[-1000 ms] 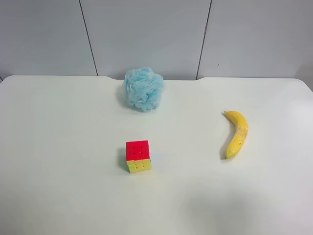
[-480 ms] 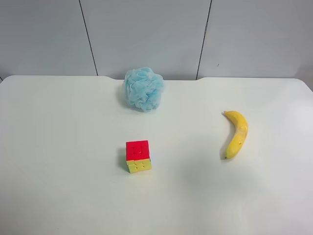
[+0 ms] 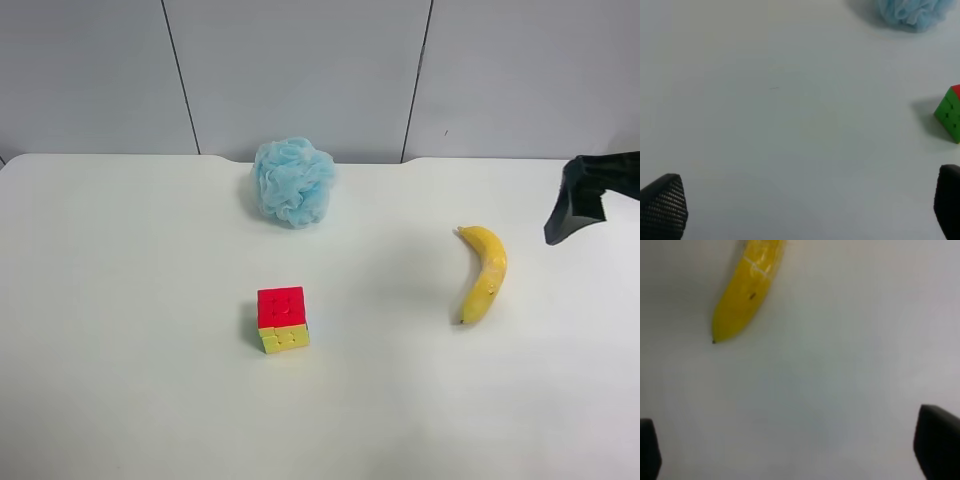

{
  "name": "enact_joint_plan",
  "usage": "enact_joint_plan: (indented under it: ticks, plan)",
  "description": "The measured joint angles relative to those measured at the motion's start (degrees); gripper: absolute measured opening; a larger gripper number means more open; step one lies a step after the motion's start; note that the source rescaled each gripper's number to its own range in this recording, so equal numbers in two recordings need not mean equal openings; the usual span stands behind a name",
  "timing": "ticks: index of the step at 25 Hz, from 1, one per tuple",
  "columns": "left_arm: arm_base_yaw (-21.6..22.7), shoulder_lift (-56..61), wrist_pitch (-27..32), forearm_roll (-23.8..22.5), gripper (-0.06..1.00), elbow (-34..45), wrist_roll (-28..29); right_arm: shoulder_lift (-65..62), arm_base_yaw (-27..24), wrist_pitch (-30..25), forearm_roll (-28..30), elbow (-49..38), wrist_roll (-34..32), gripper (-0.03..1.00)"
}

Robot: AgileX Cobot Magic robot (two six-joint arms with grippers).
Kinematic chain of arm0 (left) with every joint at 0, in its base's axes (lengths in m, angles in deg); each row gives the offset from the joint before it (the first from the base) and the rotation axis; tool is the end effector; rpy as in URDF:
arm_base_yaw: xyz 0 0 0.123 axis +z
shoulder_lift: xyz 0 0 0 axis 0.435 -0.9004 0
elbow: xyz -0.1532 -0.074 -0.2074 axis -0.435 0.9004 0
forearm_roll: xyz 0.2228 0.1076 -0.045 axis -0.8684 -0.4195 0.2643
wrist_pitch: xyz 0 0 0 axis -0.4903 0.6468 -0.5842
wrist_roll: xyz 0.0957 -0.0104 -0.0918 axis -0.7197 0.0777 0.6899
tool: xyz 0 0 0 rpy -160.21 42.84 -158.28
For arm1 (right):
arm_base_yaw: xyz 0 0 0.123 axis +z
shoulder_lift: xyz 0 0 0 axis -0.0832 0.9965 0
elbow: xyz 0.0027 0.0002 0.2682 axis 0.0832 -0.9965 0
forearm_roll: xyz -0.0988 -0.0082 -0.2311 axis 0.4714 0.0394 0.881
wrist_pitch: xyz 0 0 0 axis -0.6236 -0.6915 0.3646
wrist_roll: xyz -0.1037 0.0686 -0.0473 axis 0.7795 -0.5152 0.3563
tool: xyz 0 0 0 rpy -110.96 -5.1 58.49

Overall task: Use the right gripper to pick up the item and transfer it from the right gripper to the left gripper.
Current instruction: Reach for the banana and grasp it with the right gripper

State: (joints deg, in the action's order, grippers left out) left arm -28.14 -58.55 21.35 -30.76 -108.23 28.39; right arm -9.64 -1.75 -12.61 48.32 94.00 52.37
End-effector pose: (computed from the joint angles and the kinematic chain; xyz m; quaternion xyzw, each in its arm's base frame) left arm 0.0470 -0.0151 0.2613 0.0596 0.8456 -0.0430 0.5288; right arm 0.2377 0.0169 0.2171 0.0603 0.9904 0.0301 0.1209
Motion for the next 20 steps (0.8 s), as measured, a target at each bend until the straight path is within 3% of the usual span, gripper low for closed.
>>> enact_joint_plan:
  ticks: [9, 20]
  plan:
    - [0.0, 0.0, 0.0, 0.0, 1.0, 0.0, 0.0, 16.68, 4.5, 2.14, 0.11, 4.77, -3.86, 1.0]
    - [0.0, 0.0, 0.0, 0.0, 1.0, 0.0, 0.0, 29.65, 6.99, 11.72, 0.22, 4.88, -9.48, 1.0]
